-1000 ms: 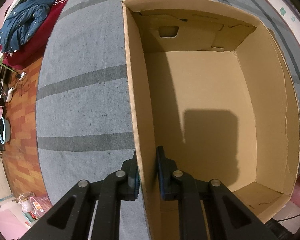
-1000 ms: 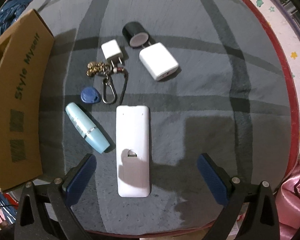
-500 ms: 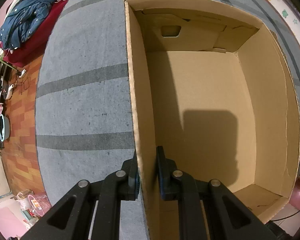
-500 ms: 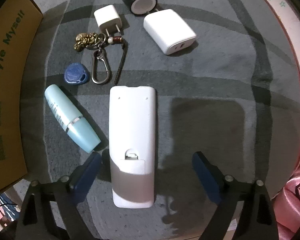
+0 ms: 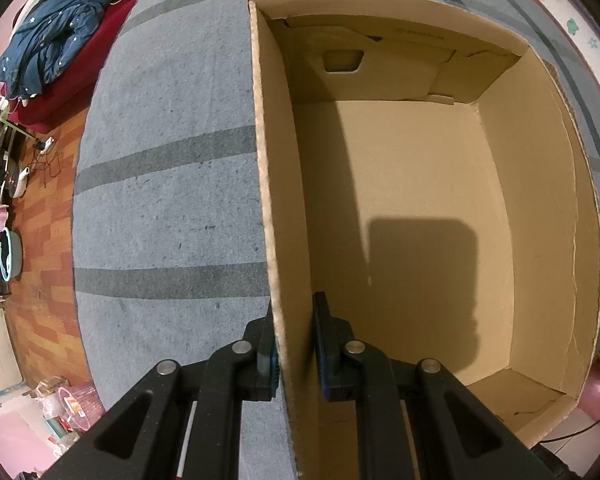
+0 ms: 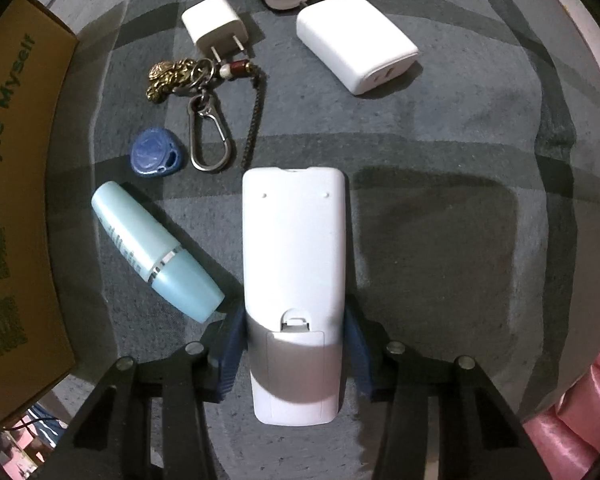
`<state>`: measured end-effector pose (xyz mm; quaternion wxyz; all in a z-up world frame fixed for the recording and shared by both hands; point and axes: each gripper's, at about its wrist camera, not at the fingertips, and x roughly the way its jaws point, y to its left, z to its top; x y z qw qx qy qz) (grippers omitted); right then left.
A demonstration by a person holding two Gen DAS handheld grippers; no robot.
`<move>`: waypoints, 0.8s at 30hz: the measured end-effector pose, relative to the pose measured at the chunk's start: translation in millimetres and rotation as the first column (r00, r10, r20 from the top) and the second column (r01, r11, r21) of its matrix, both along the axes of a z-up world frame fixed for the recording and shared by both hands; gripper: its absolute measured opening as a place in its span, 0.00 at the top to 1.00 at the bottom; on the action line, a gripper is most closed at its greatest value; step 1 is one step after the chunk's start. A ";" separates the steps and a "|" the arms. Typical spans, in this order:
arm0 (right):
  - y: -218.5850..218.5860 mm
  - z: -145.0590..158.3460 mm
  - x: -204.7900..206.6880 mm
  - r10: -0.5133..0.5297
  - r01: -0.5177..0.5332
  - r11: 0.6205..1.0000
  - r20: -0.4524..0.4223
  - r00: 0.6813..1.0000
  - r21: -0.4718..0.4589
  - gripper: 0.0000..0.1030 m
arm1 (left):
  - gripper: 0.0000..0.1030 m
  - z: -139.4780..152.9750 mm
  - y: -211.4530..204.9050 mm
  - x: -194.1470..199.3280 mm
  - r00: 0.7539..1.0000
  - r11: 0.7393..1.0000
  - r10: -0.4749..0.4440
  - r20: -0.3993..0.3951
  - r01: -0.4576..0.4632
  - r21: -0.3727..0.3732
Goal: Organize rigid objects
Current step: 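Close the right gripper on the white remote control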
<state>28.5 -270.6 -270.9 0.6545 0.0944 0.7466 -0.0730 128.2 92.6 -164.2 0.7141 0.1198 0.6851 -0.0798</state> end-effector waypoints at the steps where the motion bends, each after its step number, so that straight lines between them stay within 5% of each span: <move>1: -0.2 -0.2 0.4 -0.003 0.003 1.000 0.001 1.000 0.000 0.52 | 0.86 0.0 -0.2 -0.1 1.000 1.000 -0.002 0.000 0.002 0.000; 24: -8.1 98.9 4.7 -0.059 0.063 0.997 0.084 0.995 -0.036 0.52 | 0.86 3.3 6.3 -0.3 1.000 1.000 -0.016 0.000 0.016 -0.024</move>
